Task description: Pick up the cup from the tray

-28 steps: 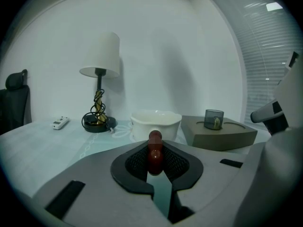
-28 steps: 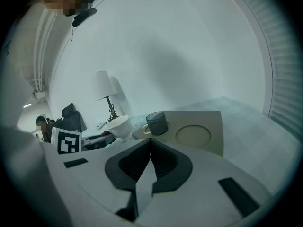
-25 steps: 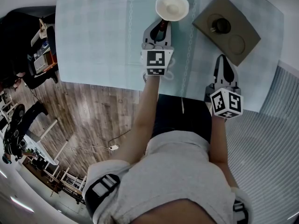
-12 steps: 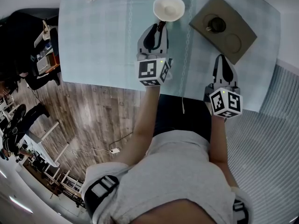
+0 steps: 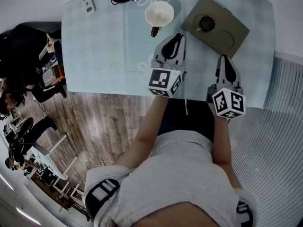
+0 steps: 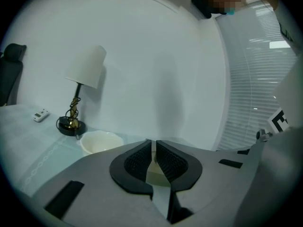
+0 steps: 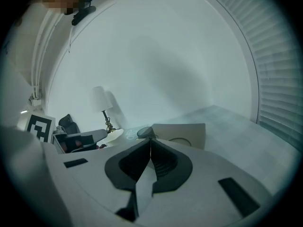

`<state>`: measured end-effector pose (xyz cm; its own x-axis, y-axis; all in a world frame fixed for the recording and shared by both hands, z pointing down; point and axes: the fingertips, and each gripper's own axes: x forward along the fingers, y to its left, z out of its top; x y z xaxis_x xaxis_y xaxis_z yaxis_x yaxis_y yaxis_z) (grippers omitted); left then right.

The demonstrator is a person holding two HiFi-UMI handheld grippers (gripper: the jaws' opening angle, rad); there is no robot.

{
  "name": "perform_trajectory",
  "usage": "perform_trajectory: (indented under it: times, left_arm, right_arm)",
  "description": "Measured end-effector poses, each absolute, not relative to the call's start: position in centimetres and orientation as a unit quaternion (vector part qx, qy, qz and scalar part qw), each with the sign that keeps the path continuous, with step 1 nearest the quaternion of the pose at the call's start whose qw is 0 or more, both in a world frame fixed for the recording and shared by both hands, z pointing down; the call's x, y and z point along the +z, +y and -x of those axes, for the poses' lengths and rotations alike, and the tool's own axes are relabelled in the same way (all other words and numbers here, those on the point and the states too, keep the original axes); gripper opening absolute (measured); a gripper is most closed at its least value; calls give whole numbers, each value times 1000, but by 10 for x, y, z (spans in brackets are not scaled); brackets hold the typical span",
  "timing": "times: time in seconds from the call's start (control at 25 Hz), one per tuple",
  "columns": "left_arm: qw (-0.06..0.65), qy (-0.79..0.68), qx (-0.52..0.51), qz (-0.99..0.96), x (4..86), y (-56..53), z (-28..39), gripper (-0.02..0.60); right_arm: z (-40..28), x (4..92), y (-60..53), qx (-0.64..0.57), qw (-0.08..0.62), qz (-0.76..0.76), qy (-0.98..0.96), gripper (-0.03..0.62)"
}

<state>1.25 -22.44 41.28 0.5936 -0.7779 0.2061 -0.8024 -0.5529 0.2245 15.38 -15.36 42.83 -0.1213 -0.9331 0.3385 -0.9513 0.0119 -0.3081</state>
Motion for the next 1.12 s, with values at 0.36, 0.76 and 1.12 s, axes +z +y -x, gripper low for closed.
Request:
perform_trajectory:
  times: [0.36, 0.76, 1.12]
  left_arm:
    - [120, -338, 152, -921, 433, -236, -77, 138]
    - [91, -305, 243, -916, 467, -262, -101, 275]
    - [66, -287, 293, -909, 478, -278, -121, 279]
  right_arm:
    - [-186, 425, -141, 241, -12, -698, -674, 8]
    - [-205, 424, -136, 243, -19, -716, -654, 8]
    - [-208, 437, -143, 261, -16, -714, -649, 8]
